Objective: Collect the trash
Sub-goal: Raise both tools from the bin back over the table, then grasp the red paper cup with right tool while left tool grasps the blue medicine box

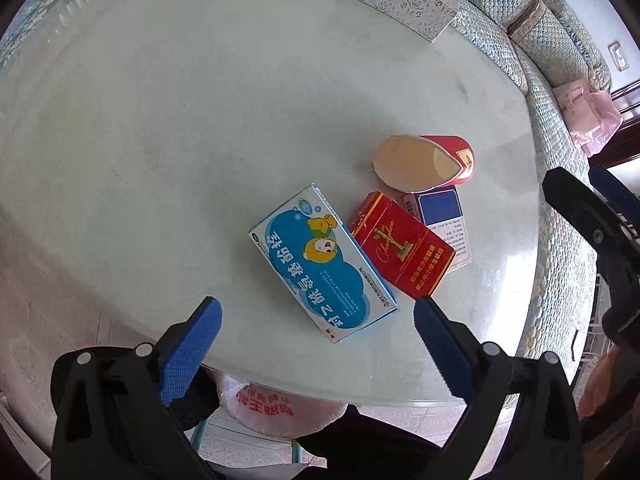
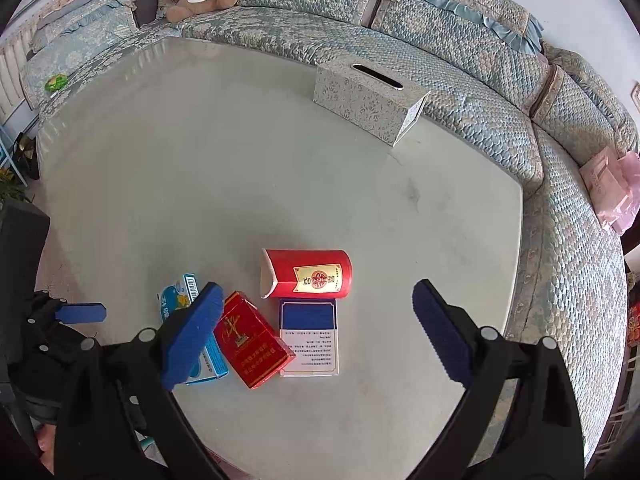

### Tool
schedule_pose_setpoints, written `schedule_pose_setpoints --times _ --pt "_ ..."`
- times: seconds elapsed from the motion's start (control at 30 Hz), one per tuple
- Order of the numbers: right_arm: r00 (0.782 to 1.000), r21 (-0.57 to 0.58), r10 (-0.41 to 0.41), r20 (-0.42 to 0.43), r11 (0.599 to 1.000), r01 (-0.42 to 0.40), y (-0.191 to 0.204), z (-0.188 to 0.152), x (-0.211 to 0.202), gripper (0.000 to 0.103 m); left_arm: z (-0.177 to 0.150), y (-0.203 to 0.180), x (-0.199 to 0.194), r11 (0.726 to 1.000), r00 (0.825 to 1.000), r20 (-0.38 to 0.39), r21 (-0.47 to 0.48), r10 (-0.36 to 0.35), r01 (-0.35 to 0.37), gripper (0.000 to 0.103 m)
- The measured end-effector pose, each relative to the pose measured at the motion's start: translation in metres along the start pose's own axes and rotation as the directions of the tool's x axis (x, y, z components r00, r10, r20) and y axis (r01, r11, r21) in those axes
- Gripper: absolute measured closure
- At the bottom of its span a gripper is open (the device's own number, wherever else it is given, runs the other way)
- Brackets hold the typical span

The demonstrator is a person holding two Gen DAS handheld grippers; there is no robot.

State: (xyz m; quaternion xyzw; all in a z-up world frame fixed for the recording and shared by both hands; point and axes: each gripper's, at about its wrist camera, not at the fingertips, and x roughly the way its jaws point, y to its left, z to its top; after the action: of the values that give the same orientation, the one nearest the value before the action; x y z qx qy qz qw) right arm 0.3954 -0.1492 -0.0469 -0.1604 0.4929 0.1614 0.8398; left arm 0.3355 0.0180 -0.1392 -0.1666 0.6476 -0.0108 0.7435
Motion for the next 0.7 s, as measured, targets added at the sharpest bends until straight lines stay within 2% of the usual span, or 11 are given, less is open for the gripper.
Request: schedule_pose_setpoints --times 0.13,0.4,0.7 --pt "0.999 -0.017 -0.015 -0.039 1.0 0.014 0.006 0.003 0.022 0.01 0.003 0.007 0.017 0.999 1.0 0.001 -0.05 -0.017 0.017 0.009" --pt "0.995 -0.011 -0.033 -0.093 0.999 0.032 0.009 0.006 0.058 0.01 0.006 0.018 0.041 0.987 0.995 0.002 -0.125 -0.097 0.096 0.009" --pt "0.989 -0.039 -0.08 -0.125 0.996 0.076 0.018 0.003 0.083 0.01 0.006 0.029 0.063 0.978 0.994 -0.019 -0.182 -0.108 0.103 0.009"
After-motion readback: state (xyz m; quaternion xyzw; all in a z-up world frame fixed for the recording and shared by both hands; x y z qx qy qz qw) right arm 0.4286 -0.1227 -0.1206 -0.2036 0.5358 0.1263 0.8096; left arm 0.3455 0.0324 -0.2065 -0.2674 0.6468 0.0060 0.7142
